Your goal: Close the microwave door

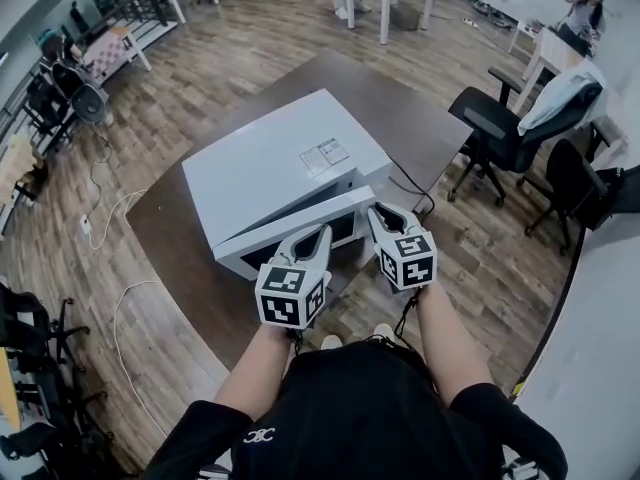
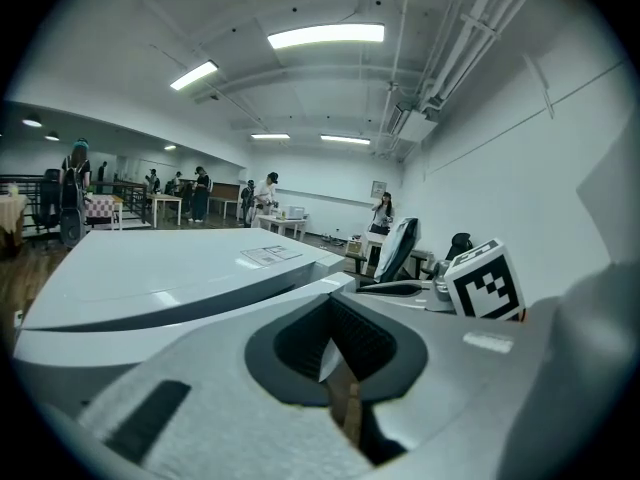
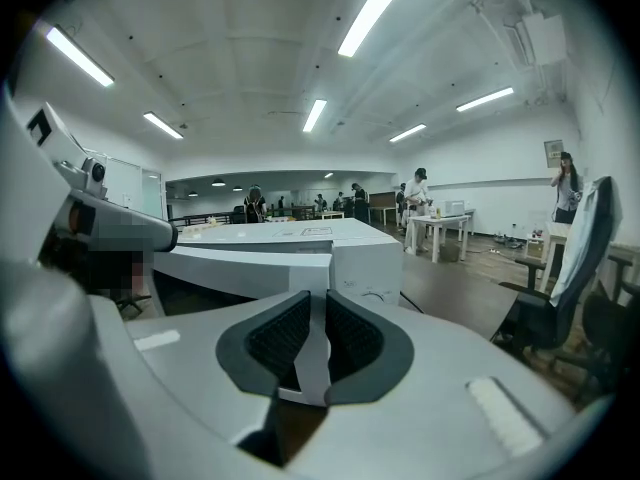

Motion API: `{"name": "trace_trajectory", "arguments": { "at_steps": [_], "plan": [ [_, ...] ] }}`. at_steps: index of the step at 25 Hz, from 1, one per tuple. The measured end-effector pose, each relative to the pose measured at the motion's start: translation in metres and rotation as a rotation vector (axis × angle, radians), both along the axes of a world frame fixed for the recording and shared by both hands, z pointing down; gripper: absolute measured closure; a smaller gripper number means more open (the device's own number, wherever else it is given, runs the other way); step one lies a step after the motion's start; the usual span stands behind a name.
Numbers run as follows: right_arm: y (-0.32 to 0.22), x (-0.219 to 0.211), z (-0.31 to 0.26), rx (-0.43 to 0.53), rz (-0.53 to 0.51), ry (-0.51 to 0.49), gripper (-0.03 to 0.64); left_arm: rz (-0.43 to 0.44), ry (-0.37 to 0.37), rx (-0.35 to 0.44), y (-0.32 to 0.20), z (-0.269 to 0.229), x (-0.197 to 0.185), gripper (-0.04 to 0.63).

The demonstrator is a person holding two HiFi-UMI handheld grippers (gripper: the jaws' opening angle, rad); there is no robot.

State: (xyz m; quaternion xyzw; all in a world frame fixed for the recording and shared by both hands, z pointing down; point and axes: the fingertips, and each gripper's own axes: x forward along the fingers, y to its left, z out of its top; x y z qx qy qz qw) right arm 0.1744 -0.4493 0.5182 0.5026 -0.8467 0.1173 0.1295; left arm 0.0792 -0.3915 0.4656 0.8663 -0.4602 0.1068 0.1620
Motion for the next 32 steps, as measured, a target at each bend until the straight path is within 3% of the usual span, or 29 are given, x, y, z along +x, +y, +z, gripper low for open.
{"name": "trace_trajectory", "arguments": {
  "at_steps": [10,16,19,26,32],
  "plan": [
    [-0.029,-0.01,-0.002,0.007,-0.077,0.011,0.557,-0.099,-0.018,-0.01,-0.017,0.004,0.002,0.586],
    [-0.042,-0.015,-0.002,0.014,-0.032,0.032,0.557,-0.127,-0.02,-0.013,-0.022,0.004,-0.001,0.586],
    [-0.047,-0.015,0.0,0.01,0.018,0.068,0.606,-0.133,-0.018,-0.013,-0.021,0.005,-0.002,0.586],
    [-0.045,-0.016,-0.003,0.026,0.036,0.037,0.607,-0.158,-0.008,-0.014,-0.019,0.006,-0.011,0.586],
    [-0.027,-0.01,-0.036,0.086,0.024,-0.049,0.607,-0.146,0.002,-0.002,-0.015,0.0,-0.004,0.586]
  ]
}}
